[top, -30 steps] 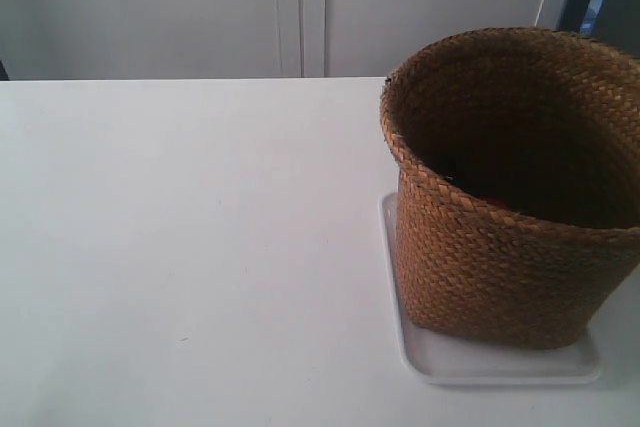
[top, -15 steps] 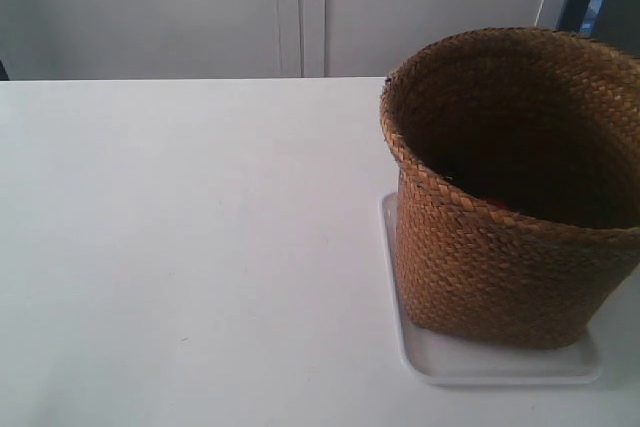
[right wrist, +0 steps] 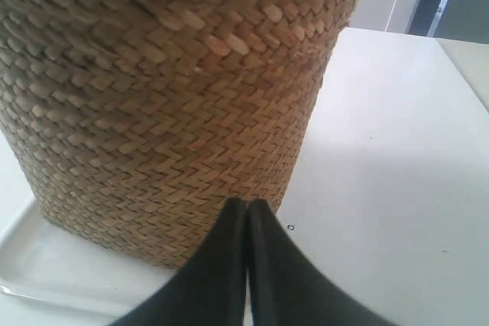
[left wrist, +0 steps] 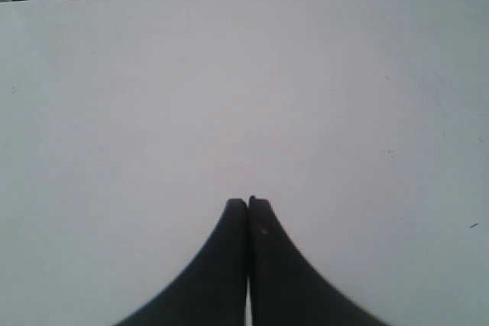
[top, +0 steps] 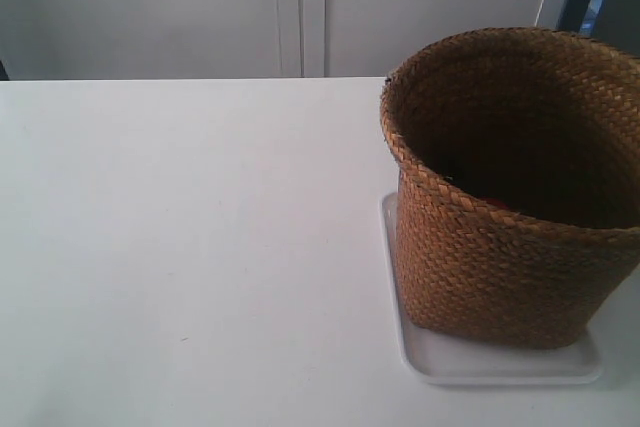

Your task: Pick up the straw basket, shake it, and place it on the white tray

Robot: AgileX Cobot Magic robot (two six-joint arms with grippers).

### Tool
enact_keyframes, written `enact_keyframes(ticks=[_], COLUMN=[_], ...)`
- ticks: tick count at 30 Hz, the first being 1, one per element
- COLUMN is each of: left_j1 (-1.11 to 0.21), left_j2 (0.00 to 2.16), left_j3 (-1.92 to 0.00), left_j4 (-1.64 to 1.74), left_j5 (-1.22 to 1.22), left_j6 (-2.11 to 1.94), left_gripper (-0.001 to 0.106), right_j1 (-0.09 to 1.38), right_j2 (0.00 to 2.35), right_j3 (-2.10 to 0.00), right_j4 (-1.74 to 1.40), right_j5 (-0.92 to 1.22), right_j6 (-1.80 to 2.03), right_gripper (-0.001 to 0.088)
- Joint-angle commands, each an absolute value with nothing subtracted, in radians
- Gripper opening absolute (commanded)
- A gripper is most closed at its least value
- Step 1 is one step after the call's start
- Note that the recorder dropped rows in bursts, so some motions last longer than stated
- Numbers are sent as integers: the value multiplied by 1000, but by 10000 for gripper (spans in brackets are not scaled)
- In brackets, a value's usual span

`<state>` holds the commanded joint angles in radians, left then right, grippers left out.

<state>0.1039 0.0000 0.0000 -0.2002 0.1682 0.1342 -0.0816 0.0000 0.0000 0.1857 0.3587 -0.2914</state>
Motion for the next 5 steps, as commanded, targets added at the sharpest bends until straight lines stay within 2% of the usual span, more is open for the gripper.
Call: enact_keyframes(ticks=[5], left_j1=[104], left_j2=[0], left_j3=[0], left_j4=[-200], left_j5=[168], left_j6=[134], left_gripper=[0], right_j1=[-82], right_j2=[0], right_j3=[0], right_j4=[186], right_j5=[359], right_j6=[-291], right_gripper=[0])
